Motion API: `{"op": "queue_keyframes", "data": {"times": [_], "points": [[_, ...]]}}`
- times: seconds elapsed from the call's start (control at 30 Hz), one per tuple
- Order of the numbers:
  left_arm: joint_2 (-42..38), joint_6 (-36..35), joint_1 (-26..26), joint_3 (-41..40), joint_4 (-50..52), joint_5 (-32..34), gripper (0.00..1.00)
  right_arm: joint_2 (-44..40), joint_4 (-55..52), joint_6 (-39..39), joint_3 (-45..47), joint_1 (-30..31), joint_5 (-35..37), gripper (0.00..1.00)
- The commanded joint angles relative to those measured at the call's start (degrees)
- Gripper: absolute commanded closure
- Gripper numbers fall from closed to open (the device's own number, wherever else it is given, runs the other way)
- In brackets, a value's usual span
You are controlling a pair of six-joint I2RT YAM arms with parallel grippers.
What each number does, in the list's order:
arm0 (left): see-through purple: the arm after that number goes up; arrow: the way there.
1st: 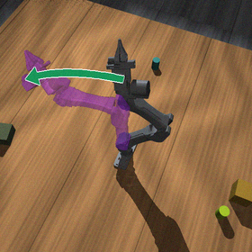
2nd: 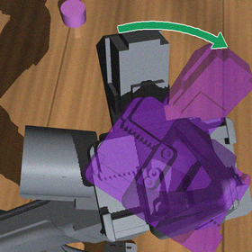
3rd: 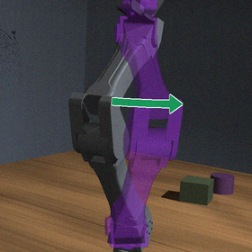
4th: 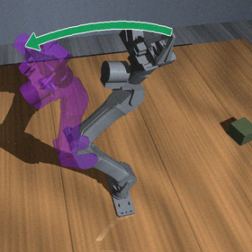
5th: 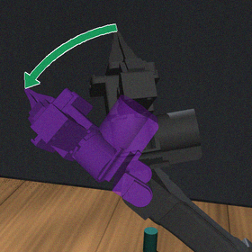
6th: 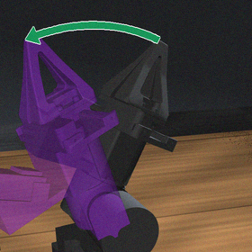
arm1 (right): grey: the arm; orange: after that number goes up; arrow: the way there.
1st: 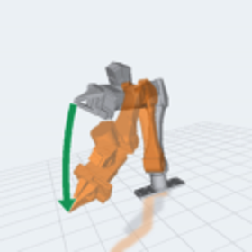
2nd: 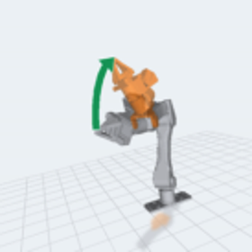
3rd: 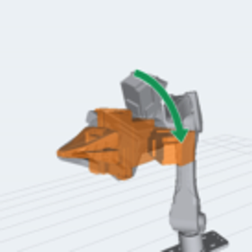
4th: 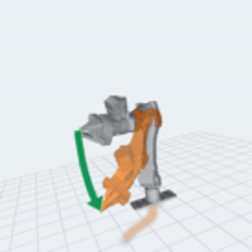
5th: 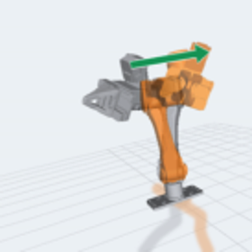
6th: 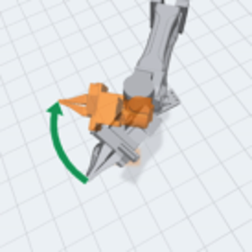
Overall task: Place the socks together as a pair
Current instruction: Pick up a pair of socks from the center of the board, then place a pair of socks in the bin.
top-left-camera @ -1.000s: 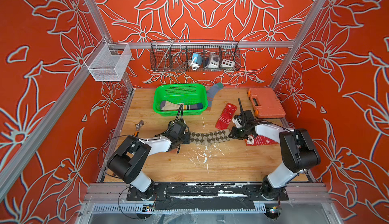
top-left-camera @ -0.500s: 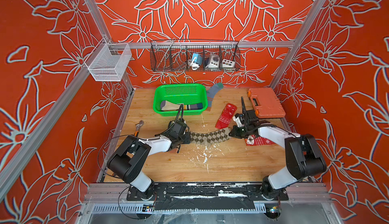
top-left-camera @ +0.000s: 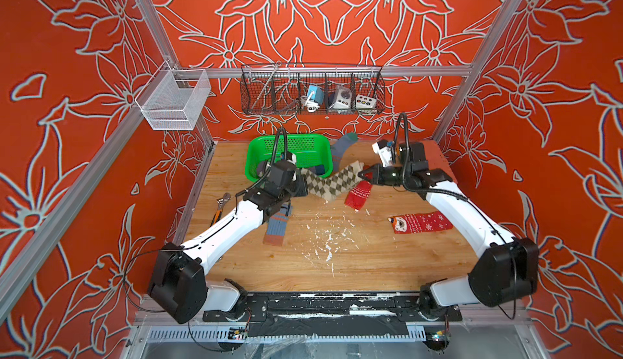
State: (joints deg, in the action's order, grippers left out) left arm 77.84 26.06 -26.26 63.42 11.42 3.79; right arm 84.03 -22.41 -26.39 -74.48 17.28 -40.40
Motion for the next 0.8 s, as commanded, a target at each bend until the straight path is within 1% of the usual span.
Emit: {"op": "queue_keyframes", "data": {"times": [0.0, 0.13, 0.3, 0.43, 0.5, 0.6, 0.7, 0.77], "points": [[2.08, -3.01, 3.32, 6.20, 6.37, 4.49, 1.00, 5.22, -0.65, -2.73, -7.15, 2.03, -1.52, 1.00], [6.13, -6.13, 8.94, 12.58, 8.78, 7.02, 1.00, 13.51, 0.39, -4.43, -17.77, 4.32, -1.69, 1.00], [11.80, -10.01, 14.07, 18.30, 9.32, 9.19, 1.00, 25.81, -0.31, -5.47, -31.17, 6.22, -1.43, 1.00], [16.08, -11.15, 16.52, 19.41, 7.26, 11.52, 1.00, 34.81, -0.86, -6.25, -40.82, 8.34, -1.26, 1.00], [18.05, -11.77, 17.03, 18.75, 5.64, 13.46, 1.00, 38.11, -0.92, -5.74, -43.42, 9.33, -0.70, 1.00], [21.64, -12.98, 17.95, 17.96, 3.30, 16.73, 1.00, 41.75, 1.47, -5.93, -43.40, 9.88, 0.79, 1.00], [25.45, -14.25, 18.81, 18.67, 2.52, 20.97, 1.00, 45.40, 4.63, -8.08, -43.42, 9.88, 0.76, 1.00], [26.97, -14.49, 19.03, 18.63, 1.68, 21.79, 1.00, 47.45, 4.17, -8.26, -44.68, 10.04, 1.75, 1.00]]}}
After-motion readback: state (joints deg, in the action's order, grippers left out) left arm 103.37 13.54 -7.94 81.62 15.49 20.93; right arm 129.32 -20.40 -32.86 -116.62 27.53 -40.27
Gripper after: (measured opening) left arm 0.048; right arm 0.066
